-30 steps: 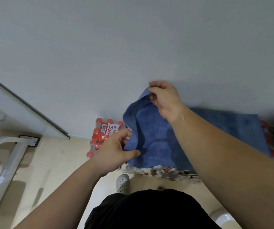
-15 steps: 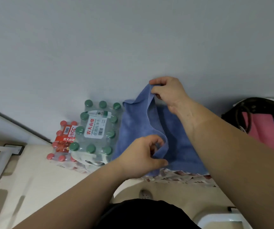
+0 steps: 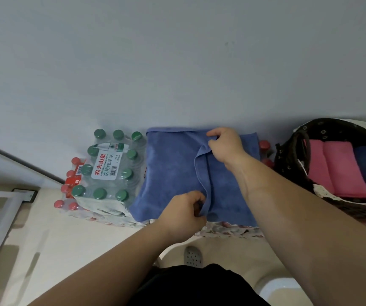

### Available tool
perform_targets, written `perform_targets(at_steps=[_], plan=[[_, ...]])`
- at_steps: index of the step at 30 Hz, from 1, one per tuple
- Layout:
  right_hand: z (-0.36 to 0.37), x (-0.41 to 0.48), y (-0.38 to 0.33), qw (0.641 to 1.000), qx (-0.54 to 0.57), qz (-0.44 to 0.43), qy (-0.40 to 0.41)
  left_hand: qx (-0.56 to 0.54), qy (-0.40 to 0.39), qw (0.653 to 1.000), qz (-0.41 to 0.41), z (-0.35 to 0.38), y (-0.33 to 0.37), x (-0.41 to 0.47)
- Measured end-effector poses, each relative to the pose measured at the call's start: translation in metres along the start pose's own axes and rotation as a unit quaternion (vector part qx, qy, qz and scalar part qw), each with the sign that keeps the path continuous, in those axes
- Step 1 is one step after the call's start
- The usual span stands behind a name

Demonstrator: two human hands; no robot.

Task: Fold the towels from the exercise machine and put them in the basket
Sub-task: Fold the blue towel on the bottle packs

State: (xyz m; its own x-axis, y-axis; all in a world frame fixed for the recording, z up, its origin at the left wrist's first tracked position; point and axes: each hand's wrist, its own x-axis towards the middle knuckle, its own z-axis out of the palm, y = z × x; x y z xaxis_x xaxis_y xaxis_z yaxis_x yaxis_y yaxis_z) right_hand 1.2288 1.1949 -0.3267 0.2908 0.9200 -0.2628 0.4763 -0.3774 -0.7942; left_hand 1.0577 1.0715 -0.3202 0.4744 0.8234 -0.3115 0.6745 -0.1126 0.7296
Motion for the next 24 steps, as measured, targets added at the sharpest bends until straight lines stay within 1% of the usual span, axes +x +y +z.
perform_targets(at_steps=[4,6,8,10,12,13,15,18,21,22,24], plan=[[-0.022,0.0,-0.011,0.998,0.014,-0.036,0.041,-0.029,-0.007,0.999,0.025,-0.002,0.016,-0.002],[-0.034,0.002,-0.012,0.996,-0.013,-0.05,0.066,-0.036,-0.018,0.998,0.039,0.001,0.025,-0.001],[-0.044,0.006,-0.006,0.994,-0.046,-0.048,0.081,-0.031,-0.048,0.997,0.048,0.008,0.031,0.001],[-0.048,0.008,0.003,0.992,-0.11,-0.032,0.06,-0.03,-0.083,0.996,0.03,0.015,0.033,0.003],[-0.044,0.005,0.01,0.977,-0.211,-0.019,0.015,-0.041,-0.081,0.996,0.001,0.017,0.027,0.004],[-0.04,0.001,0.011,0.965,-0.262,-0.011,0.004,-0.048,-0.063,0.997,-0.01,0.015,0.023,0.003],[-0.029,-0.009,0.008,0.941,-0.338,0.001,0.011,-0.05,0.005,0.998,-0.031,0.006,0.011,-0.001],[-0.004,-0.023,0.001,0.932,-0.359,-0.018,0.042,-0.034,0.144,0.985,-0.086,-0.015,-0.014,-0.012],[0.023,-0.034,-0.011,0.925,-0.367,-0.078,0.06,0.002,0.252,0.955,-0.159,-0.036,-0.044,-0.023],[0.032,-0.038,-0.017,0.923,-0.365,-0.108,0.061,0.011,0.273,0.945,-0.182,-0.042,-0.053,-0.026],[0.049,-0.044,-0.032,0.916,-0.356,-0.18,0.041,0.026,0.287,0.93,-0.231,-0.046,-0.068,-0.032]])
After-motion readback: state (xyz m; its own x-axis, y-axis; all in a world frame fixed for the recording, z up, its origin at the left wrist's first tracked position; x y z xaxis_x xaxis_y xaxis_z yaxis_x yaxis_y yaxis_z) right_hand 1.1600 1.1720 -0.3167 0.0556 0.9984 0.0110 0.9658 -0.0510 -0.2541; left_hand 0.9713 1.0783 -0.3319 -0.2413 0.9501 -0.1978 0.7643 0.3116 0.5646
